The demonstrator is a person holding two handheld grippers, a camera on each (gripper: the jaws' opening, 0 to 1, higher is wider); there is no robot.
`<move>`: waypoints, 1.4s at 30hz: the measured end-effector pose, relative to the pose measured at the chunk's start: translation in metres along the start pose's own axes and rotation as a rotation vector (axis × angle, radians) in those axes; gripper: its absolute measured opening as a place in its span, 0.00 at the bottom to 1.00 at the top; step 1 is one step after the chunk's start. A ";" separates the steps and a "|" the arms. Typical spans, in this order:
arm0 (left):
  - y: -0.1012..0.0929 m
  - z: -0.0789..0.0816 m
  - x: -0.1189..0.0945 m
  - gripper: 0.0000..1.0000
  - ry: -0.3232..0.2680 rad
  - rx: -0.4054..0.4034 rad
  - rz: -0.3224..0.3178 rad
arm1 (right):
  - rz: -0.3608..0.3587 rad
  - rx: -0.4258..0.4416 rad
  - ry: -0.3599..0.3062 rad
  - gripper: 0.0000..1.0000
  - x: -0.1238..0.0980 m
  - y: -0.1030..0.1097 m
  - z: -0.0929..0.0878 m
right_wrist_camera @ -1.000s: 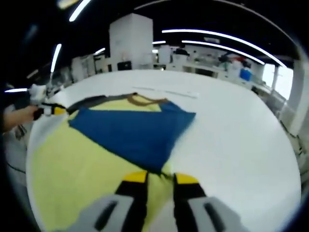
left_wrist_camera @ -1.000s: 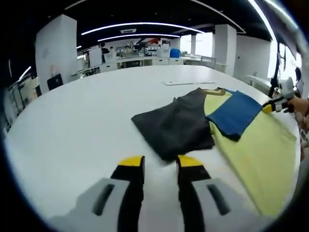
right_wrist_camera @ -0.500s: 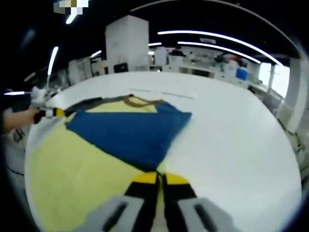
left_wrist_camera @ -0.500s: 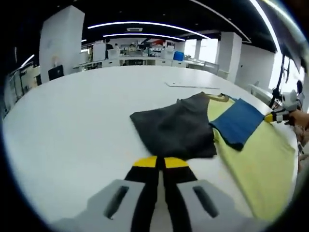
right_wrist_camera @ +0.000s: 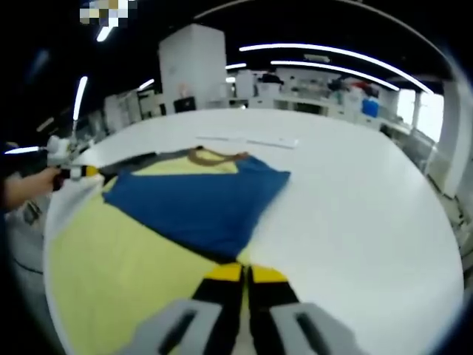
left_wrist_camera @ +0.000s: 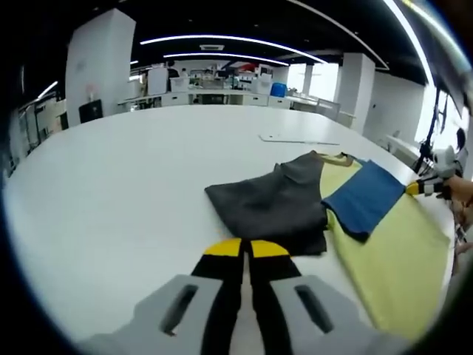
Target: Fold the garment on the visible template until the final outline fits inside the template.
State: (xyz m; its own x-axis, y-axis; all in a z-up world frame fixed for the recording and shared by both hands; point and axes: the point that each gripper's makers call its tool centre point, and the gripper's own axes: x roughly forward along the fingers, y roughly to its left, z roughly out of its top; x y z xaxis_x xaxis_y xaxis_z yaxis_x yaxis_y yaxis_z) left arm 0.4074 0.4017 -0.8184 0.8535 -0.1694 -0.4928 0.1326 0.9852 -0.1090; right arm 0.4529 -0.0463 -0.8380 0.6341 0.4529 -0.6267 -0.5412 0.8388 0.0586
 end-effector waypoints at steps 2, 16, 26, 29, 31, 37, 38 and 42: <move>0.004 0.002 -0.001 0.00 -0.012 -0.017 0.014 | -0.003 0.003 0.008 0.00 0.000 -0.002 -0.001; -0.016 0.030 -0.007 0.00 -0.085 -0.052 -0.014 | -0.006 0.011 0.031 0.00 -0.003 -0.008 -0.008; -0.062 0.053 0.002 0.00 -0.129 -0.042 -0.099 | 0.043 0.093 0.015 0.29 -0.015 0.001 -0.001; -0.071 0.060 0.002 0.00 -0.146 -0.031 -0.119 | 0.070 0.107 0.007 0.44 -0.024 0.007 0.004; -0.079 0.066 0.002 0.00 -0.160 -0.019 -0.127 | 0.099 0.140 -0.014 0.58 -0.029 0.012 0.010; -0.106 0.077 0.004 0.00 -0.186 -0.003 -0.179 | 0.123 0.105 -0.024 0.81 -0.045 0.020 0.018; -0.112 0.079 0.005 0.00 -0.187 0.001 -0.185 | 0.129 0.099 -0.022 0.83 -0.049 0.023 0.019; -0.127 0.081 0.009 0.00 -0.191 0.022 -0.211 | 0.141 0.077 -0.029 0.91 -0.059 0.029 0.024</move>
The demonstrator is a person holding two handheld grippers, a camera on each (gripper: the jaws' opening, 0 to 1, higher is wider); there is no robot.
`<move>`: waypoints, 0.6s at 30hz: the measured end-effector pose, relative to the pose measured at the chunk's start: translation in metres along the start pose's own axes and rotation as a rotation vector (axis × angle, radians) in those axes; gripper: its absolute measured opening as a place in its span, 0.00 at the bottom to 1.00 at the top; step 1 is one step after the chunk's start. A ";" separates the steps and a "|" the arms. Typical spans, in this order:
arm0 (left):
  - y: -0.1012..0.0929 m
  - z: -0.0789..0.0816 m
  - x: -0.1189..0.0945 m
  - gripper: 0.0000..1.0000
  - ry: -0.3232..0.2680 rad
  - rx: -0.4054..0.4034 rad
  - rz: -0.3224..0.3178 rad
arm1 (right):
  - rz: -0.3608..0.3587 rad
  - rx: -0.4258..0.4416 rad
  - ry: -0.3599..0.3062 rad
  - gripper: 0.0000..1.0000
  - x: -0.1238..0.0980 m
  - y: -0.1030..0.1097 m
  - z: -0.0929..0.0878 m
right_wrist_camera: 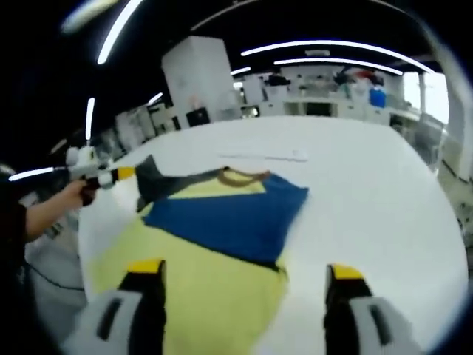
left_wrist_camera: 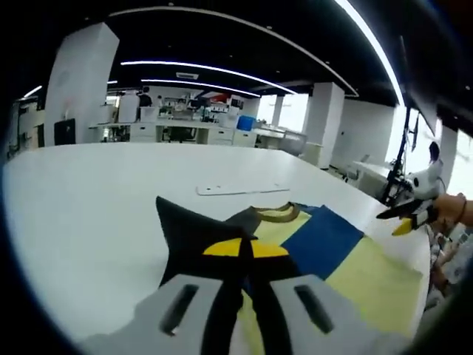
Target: Fold the garment on the visible template until the final outline fits inside the template.
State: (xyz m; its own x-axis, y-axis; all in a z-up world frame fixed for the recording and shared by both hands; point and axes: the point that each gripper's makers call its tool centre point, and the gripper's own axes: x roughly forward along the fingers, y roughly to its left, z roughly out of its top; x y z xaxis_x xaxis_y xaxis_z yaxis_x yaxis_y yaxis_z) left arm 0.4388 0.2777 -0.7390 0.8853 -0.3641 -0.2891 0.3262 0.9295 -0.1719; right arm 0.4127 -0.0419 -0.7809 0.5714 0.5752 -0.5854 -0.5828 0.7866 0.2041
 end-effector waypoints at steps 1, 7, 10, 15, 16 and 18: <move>-0.004 0.000 0.002 0.00 0.003 0.009 -0.007 | 0.005 -0.005 -0.002 0.92 -0.003 0.003 0.001; -0.026 -0.005 0.015 0.00 0.029 0.063 -0.037 | 0.040 -0.034 -0.029 0.99 -0.018 0.020 0.011; -0.033 -0.010 0.021 0.00 0.054 0.112 -0.042 | 0.050 -0.047 -0.029 0.99 -0.024 0.024 0.013; -0.046 -0.025 0.032 0.00 0.105 0.166 -0.077 | 0.072 -0.064 -0.045 0.99 -0.036 0.036 0.018; -0.049 -0.030 0.034 0.00 0.122 0.191 -0.082 | 0.073 -0.068 -0.043 0.99 -0.037 0.037 0.018; -0.056 -0.037 0.038 0.00 0.146 0.218 -0.098 | 0.075 -0.077 -0.043 0.99 -0.041 0.040 0.018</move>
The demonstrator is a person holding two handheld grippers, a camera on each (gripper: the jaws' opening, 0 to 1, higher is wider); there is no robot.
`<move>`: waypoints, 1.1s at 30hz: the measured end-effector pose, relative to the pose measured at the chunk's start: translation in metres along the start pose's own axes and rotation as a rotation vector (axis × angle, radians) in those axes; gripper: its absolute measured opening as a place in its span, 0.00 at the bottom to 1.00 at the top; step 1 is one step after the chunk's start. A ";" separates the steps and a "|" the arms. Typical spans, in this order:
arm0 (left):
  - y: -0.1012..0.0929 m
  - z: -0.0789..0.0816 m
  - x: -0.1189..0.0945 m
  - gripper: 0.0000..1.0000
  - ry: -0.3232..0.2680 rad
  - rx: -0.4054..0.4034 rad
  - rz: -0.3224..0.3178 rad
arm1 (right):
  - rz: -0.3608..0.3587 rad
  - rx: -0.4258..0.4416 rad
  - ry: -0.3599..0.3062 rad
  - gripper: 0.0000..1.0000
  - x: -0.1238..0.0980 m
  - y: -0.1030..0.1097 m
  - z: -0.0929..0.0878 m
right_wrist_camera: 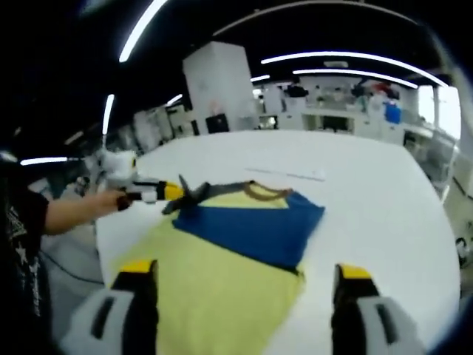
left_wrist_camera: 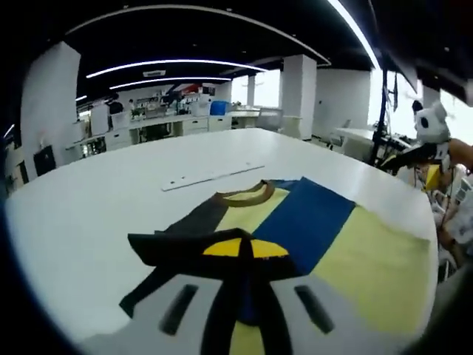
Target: Fold the garment on the visible template until the final outline fits inside the template.
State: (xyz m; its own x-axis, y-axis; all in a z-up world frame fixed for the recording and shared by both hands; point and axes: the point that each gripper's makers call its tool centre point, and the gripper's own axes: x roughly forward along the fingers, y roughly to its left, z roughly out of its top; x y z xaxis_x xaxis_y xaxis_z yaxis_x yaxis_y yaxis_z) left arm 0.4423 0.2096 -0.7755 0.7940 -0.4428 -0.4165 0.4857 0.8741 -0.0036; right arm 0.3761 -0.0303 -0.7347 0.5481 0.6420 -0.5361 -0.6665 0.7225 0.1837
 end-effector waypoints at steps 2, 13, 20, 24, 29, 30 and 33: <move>-0.005 -0.011 0.006 0.00 0.030 0.034 -0.027 | 0.005 -0.004 0.000 0.99 -0.002 0.001 0.000; -0.024 -0.034 0.023 0.00 0.108 0.160 -0.079 | 0.022 -0.041 0.042 0.99 -0.015 0.016 -0.017; -0.031 -0.042 0.026 0.06 0.144 0.184 -0.093 | 0.022 -0.048 0.058 0.99 -0.020 0.026 -0.025; -0.033 -0.042 0.025 0.21 0.146 0.184 -0.091 | 0.028 -0.070 0.066 0.99 -0.024 0.032 -0.026; -0.033 -0.035 0.017 0.38 0.118 0.192 -0.068 | 0.027 -0.071 0.055 0.99 -0.026 0.036 -0.022; -0.031 -0.031 0.015 0.44 0.104 0.197 -0.055 | 0.025 -0.069 0.051 0.99 -0.026 0.035 -0.022; -0.026 -0.022 0.009 0.58 0.073 0.185 -0.029 | 0.022 -0.068 0.048 0.99 -0.027 0.036 -0.020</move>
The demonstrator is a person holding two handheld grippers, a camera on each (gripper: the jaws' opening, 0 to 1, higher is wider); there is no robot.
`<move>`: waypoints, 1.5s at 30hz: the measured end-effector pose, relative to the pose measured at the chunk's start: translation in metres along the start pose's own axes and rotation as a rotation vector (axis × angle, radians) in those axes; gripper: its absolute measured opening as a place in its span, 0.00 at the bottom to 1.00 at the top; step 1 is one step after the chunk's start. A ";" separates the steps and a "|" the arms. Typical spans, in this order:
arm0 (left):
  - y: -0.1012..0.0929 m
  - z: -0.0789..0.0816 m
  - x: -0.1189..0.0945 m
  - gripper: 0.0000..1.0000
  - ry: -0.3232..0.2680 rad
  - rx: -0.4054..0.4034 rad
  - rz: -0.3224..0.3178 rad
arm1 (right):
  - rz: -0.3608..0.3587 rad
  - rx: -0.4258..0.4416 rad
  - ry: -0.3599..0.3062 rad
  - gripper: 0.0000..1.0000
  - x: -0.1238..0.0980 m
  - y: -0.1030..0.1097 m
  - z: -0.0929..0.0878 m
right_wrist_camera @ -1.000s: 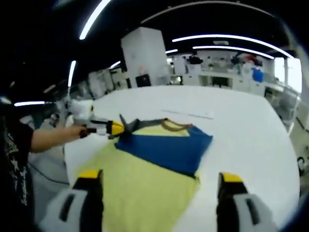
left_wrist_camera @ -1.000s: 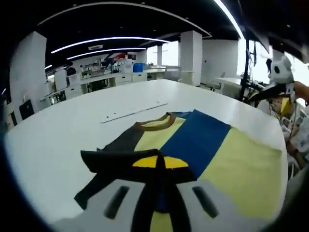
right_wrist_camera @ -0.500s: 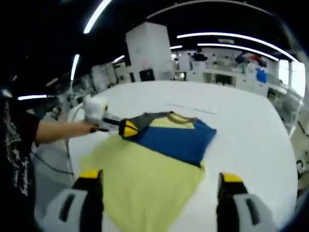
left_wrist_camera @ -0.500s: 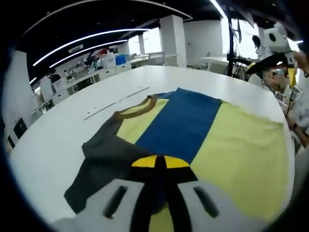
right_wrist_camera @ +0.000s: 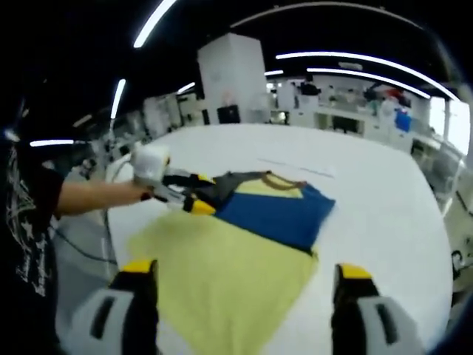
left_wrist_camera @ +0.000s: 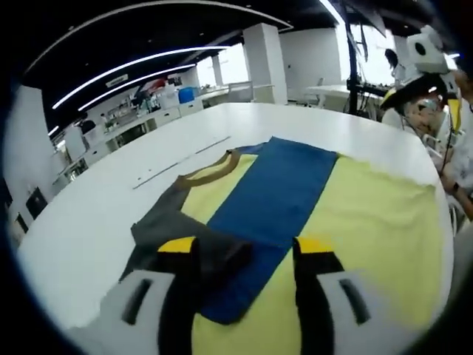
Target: Fold the garment on the visible template until the final outline fits inside the template.
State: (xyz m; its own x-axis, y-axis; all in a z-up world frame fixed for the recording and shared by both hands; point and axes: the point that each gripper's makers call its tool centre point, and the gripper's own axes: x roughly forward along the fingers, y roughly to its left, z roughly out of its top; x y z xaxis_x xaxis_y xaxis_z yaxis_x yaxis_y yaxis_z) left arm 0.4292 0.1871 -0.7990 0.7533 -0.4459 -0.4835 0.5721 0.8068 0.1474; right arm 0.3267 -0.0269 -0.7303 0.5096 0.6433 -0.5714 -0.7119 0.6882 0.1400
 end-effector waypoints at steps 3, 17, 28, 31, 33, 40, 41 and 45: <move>0.010 0.005 -0.007 0.73 -0.022 -0.033 0.035 | 0.004 0.010 -0.018 0.99 -0.002 0.003 0.004; 0.061 -0.011 -0.047 0.99 -0.032 -0.254 0.166 | 0.020 -0.006 -0.039 0.99 -0.002 0.030 0.007; 0.089 -0.044 -0.072 0.85 -0.006 -0.385 0.265 | 0.002 -0.037 -0.024 0.99 -0.004 0.031 0.002; 0.097 -0.055 -0.076 0.81 -0.008 -0.430 0.300 | 0.000 -0.033 -0.027 0.99 -0.003 0.031 0.001; 0.098 -0.060 -0.077 0.76 -0.003 -0.444 0.314 | 0.004 -0.026 -0.027 0.99 -0.002 0.034 -0.002; 0.113 -0.085 -0.079 0.47 -0.007 -0.525 0.387 | 0.008 -0.028 -0.014 0.99 0.000 0.039 -0.007; 0.114 -0.086 -0.078 0.42 -0.007 -0.529 0.390 | 0.005 -0.027 -0.012 0.99 0.000 0.039 -0.008; 0.112 -0.093 -0.074 0.34 0.007 -0.546 0.397 | -0.004 -0.025 -0.008 0.99 0.000 0.037 -0.009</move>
State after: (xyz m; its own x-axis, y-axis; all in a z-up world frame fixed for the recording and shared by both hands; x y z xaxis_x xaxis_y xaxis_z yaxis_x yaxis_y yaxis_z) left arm 0.4079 0.3465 -0.8270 0.8693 -0.0742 -0.4887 0.0052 0.9900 -0.1411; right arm 0.2960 -0.0044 -0.7321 0.5160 0.6433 -0.5656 -0.7218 0.6821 0.1172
